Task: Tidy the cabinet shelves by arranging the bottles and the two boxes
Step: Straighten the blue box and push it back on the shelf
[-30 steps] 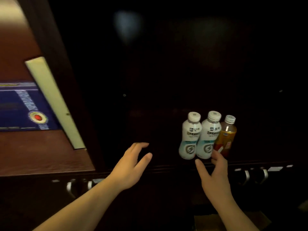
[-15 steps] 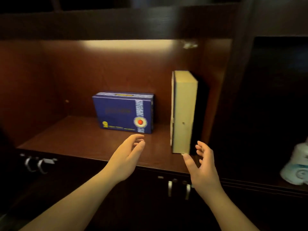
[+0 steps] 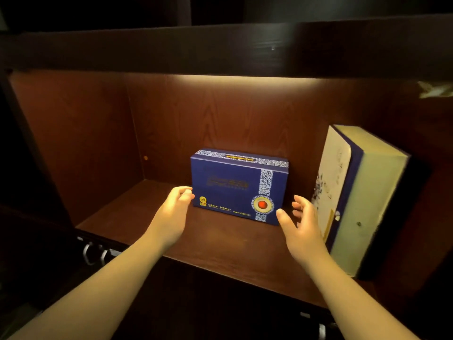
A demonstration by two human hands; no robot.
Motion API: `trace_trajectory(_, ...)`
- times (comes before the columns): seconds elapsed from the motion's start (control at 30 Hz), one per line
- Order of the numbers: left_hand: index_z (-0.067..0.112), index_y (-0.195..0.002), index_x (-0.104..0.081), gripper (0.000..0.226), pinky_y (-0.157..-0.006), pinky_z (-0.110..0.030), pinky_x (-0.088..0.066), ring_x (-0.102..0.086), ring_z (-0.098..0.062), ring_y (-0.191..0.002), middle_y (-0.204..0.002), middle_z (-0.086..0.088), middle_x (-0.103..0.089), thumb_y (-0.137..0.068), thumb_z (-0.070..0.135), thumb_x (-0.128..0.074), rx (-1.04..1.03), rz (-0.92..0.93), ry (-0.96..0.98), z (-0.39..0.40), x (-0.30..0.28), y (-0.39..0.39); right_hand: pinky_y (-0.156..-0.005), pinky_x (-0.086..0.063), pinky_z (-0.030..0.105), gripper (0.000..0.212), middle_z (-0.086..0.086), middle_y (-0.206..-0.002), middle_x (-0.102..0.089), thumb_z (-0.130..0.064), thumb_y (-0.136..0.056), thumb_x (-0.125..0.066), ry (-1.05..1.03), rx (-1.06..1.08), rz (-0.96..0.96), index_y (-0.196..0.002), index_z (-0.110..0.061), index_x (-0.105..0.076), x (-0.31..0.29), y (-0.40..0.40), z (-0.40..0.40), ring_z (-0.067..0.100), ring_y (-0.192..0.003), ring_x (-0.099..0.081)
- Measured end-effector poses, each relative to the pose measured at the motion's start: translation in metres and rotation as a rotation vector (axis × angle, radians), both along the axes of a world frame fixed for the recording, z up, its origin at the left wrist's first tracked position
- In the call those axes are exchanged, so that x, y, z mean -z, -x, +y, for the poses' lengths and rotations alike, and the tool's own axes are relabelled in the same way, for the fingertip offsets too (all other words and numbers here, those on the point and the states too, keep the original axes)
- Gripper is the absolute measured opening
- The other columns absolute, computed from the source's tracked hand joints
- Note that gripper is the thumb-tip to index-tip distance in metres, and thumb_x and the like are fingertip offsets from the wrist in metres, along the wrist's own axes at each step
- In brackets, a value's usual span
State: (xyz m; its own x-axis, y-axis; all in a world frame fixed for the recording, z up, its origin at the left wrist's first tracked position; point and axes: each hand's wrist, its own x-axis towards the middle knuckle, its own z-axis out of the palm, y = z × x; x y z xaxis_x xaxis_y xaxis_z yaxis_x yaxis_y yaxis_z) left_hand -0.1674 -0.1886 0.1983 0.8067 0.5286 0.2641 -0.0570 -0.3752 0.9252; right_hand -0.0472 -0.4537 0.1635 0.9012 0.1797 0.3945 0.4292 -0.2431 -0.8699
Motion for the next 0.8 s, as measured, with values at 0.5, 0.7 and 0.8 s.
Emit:
trace_trajectory(0.5,0.033,-0.133,-0.048,0.051,-0.097,-0.037,-0.035,-0.050,-0.011,-0.119,-0.142,0.001,-0.053,-0.092,0.062,-0.037,-0.113,0.053,0.207,0.136,0.026,-0.192,-0.095,-0.040,0.038,0.071,0.003,-0.158,-0.037,-0.051,-0.096,-0.056,-0.241,0.236,0.366,-0.155,-0.024,-0.026,0.010,-0.209,0.073,0.026,-0.135,-0.044)
trace_trajectory(0.7,0.030,-0.147,-0.047,0.065,-0.103,-0.042,-0.039,-0.054,-0.018,-0.127,-0.146,0.002,-0.056,-0.092,0.063,-0.038,-0.087,0.198,0.362,0.161,0.027,-0.252,-0.064,-0.043,0.030,0.047,-0.012,-0.104,-0.069,-0.060,-0.094,-0.050,-0.366,0.234,0.616,-0.135,-0.036,-0.053,0.011,-0.234,0.089,0.011,-0.091,-0.065)
trace_trajectory(0.8,0.032,-0.124,-0.064,0.041,-0.078,-0.034,-0.047,-0.072,-0.013,-0.095,-0.117,0.007,-0.075,-0.099,0.054,-0.041,0.009,0.164,0.454,0.161,0.028,-0.262,-0.069,-0.045,0.032,0.043,-0.008,-0.115,-0.072,-0.054,-0.096,-0.048,-0.384,0.232,0.627,-0.136,-0.038,-0.056,0.006,-0.233,0.094,0.016,-0.099,-0.066)
